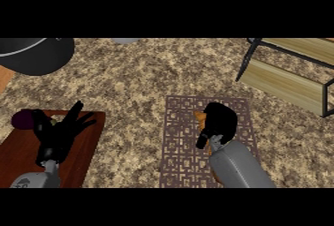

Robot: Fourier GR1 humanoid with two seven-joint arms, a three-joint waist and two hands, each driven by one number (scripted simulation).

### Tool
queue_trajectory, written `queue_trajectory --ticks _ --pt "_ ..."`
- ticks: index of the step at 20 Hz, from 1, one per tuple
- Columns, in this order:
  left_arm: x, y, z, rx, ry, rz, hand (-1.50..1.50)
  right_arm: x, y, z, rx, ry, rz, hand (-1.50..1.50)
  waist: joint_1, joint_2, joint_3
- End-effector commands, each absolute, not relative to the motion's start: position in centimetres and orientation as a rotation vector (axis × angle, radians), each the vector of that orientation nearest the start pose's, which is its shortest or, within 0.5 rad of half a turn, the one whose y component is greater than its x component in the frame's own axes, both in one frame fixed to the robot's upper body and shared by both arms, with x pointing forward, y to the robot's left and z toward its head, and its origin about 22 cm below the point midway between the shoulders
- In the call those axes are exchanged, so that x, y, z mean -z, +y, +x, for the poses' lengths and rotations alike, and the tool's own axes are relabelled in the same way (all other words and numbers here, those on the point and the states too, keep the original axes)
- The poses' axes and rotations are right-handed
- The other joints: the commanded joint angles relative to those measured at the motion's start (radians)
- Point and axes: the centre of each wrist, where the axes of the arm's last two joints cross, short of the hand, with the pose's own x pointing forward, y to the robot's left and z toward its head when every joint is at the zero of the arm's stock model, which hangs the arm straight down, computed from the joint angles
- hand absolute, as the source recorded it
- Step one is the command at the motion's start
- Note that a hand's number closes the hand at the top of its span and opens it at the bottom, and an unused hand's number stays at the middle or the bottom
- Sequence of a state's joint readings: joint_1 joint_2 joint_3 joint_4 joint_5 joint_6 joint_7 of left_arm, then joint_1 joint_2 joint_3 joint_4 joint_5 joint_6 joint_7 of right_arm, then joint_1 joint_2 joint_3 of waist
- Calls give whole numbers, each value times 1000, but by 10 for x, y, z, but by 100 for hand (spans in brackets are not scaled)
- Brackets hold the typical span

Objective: Pick the croissant from the placemat and place it in the tiered shelf

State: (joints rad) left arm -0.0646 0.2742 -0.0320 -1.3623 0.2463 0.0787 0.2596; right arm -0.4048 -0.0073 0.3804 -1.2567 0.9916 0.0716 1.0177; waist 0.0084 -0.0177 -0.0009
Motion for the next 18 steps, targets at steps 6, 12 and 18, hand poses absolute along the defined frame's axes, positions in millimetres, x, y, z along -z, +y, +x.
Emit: queue_trajectory --ticks 6,12,18 --pt "26 290 253 -26 -1114 86 0 -9 -69 291 -874 -838 -959 150 1 19 1" --pt "15 277 260 -46 -1121 91 0 -39 -117 316 -764 -990 -823 150 -9 19 2" --pt "29 294 233 -52 -1110 100 0 -105 -131 317 -597 -1198 -790 150 -10 13 1"
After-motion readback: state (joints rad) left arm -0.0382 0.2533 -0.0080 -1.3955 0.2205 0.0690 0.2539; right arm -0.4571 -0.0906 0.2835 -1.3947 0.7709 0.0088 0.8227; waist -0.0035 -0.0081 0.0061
